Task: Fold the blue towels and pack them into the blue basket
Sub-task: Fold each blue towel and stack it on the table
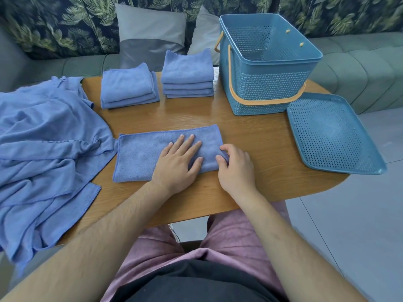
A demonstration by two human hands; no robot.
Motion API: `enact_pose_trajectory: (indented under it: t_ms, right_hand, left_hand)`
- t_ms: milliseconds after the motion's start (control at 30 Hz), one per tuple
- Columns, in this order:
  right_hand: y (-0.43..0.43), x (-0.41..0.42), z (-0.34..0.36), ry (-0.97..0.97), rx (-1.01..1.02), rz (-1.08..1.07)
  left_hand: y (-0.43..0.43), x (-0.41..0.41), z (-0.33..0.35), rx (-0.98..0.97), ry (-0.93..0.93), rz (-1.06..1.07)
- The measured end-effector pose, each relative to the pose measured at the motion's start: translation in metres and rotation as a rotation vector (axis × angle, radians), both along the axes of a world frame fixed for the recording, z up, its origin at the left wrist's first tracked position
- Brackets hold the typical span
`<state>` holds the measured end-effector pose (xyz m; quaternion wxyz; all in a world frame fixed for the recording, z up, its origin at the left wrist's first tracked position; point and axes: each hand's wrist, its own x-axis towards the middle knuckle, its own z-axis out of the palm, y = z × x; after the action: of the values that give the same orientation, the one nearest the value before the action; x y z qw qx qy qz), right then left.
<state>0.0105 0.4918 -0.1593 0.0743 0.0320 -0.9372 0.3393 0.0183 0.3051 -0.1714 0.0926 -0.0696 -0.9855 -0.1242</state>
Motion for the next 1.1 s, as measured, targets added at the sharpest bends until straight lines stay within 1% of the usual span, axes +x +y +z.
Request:
enact_pose_trajectory:
  t_ms: [67, 167, 233, 300, 333, 400, 433, 467, 500, 567, 633, 667, 733, 967, 1100]
  right_hand:
    - [-0.002, 0.0, -0.003, 0.042, 0.064, 0.009]
    - [-0.002, 0.003, -0.008, 0.07, 0.094, -0.012]
    - [-0.004, 0.004, -0.008, 0.089, 0.101, -0.076]
    - [-0.009, 0.005, -0.001, 0.206, 0.061, -0.152]
    - [-0.014, 0.006, 0.005, 0.283, 0.054, -0.142]
    - [-0.035, 0.005, 0.016, 0.362, 0.096, 0.006]
    - [-0.049, 0.003, 0.019, 0.343, 0.113, 0.099]
    - [-0.063, 0.0, 0.021, 0.284, 0.117, 0.169]
    - [-0.075, -0.003, 0.02, 0.197, 0.114, 0.21]
    - [-0.09, -0.012, 0.011, 0.011, 0.173, 0.246]
    - [-0.09, -0.017, -0.002, -0.072, 0.342, 0.252]
    - [-0.088, -0.018, -0.006, -0.076, 0.414, 0.248]
    - [-0.083, -0.02, -0.008, -0.063, 0.482, 0.235]
    - [-0.069, -0.039, -0.005, -0.085, 0.519, 0.269]
    - [-0.069, -0.058, -0.005, -0.053, 0.491, 0.276]
  left_hand:
    - [-0.002, 0.0, 0.001, 0.006, -0.026, -0.016]
    - [-0.003, 0.0, 0.001, 0.006, -0.034, -0.026]
    - [-0.002, 0.0, 0.0, 0.013, -0.028, -0.027]
    - [-0.003, 0.0, 0.001, 0.054, -0.07, -0.029]
    - [-0.005, -0.003, 0.004, 0.098, -0.115, -0.035]
    - [-0.008, -0.01, 0.012, 0.232, -0.205, -0.065]
    - [-0.011, -0.013, 0.017, 0.304, -0.228, -0.086]
    - [-0.015, -0.015, 0.02, 0.353, -0.231, -0.104]
    - [-0.02, -0.016, 0.021, 0.352, -0.222, -0.115]
    - [-0.036, -0.013, 0.017, 0.208, -0.2, -0.098]
    - [-0.054, -0.008, 0.011, 0.075, -0.17, -0.043]
    - [-0.063, -0.008, 0.01, 0.054, -0.162, -0.019]
    - [-0.078, -0.011, 0.009, 0.048, -0.173, 0.016]
    - [-0.13, -0.021, 0.015, -0.006, -0.235, 0.06]
    - [-0.122, -0.02, 0.012, -0.006, -0.204, 0.1]
